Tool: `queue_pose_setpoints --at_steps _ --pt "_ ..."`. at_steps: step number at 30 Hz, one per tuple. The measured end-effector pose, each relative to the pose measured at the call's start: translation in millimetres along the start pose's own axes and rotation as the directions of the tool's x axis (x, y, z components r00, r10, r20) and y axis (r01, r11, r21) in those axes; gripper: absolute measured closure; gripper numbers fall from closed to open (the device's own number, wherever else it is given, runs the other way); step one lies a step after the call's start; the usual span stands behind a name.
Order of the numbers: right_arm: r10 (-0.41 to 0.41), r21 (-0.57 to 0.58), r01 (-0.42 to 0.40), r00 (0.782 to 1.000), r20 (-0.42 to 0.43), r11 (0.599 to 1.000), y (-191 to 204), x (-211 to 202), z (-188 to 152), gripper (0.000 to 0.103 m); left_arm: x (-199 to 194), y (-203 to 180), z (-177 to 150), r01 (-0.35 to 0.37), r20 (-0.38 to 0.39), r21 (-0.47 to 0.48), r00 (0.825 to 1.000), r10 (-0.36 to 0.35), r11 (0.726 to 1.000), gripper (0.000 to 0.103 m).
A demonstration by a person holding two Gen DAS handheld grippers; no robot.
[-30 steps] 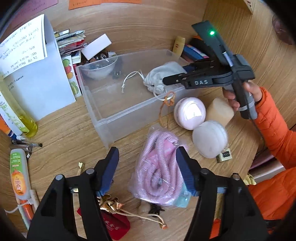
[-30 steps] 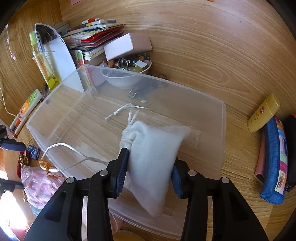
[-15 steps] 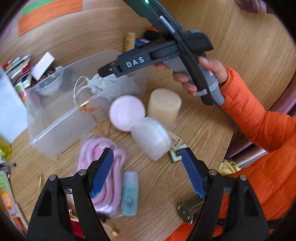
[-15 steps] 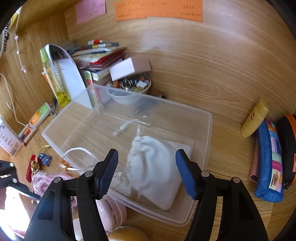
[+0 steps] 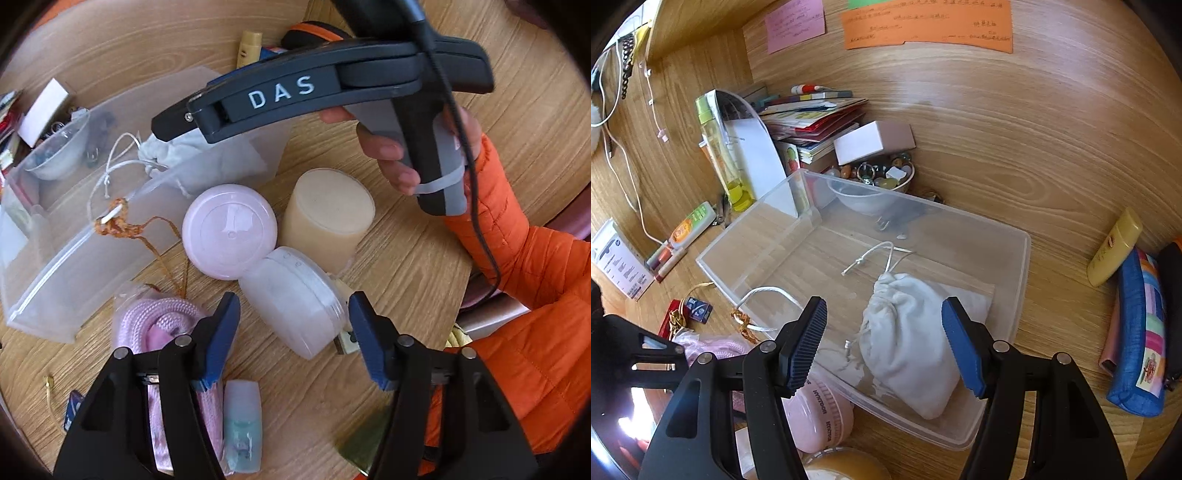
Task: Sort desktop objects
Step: 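Open the right gripper to release the pouch inside the box, then grasp the white round jar with the left gripper and lift it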
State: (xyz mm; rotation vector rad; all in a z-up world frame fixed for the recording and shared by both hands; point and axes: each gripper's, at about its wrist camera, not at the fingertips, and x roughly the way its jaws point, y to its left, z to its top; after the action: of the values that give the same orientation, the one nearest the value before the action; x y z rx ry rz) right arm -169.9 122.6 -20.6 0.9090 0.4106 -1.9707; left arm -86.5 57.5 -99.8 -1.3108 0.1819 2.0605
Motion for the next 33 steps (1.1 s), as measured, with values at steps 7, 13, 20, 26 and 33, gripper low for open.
queue_pose_setpoints --at_steps 7,13,20,26,33 --pt "0.028 -0.006 -0.028 1.0 0.007 1.0 -0.6 -2.8 -2.1 0.042 13.1 -0.1 4.4 -0.008 -0.009 0.016 1.0 0.008 1.0 0.051" --pt "0.044 -0.009 -0.044 0.999 0.011 0.999 0.2 -3.9 -2.7 0.042 9.8 4.0 -0.8 0.005 0.027 -0.005 1.0 -0.005 1.0 0.054" --pt "0.052 -0.004 -0.052 0.998 0.018 0.999 -0.9 -6.8 -1.7 0.042 -10.8 10.8 -11.9 -0.042 0.07 -0.028 0.997 0.044 0.999 0.074" --pt "0.048 -0.009 -0.048 0.999 0.019 0.999 1.9 -7.3 -1.0 0.042 -16.6 23.9 -10.4 -0.103 0.068 -0.049 0.992 0.107 0.993 0.074" --pt "0.046 -0.009 -0.046 0.999 0.016 0.999 1.2 -7.4 -0.6 0.042 -30.7 7.3 -8.5 -0.149 0.116 -0.019 0.982 0.15 0.989 0.074"
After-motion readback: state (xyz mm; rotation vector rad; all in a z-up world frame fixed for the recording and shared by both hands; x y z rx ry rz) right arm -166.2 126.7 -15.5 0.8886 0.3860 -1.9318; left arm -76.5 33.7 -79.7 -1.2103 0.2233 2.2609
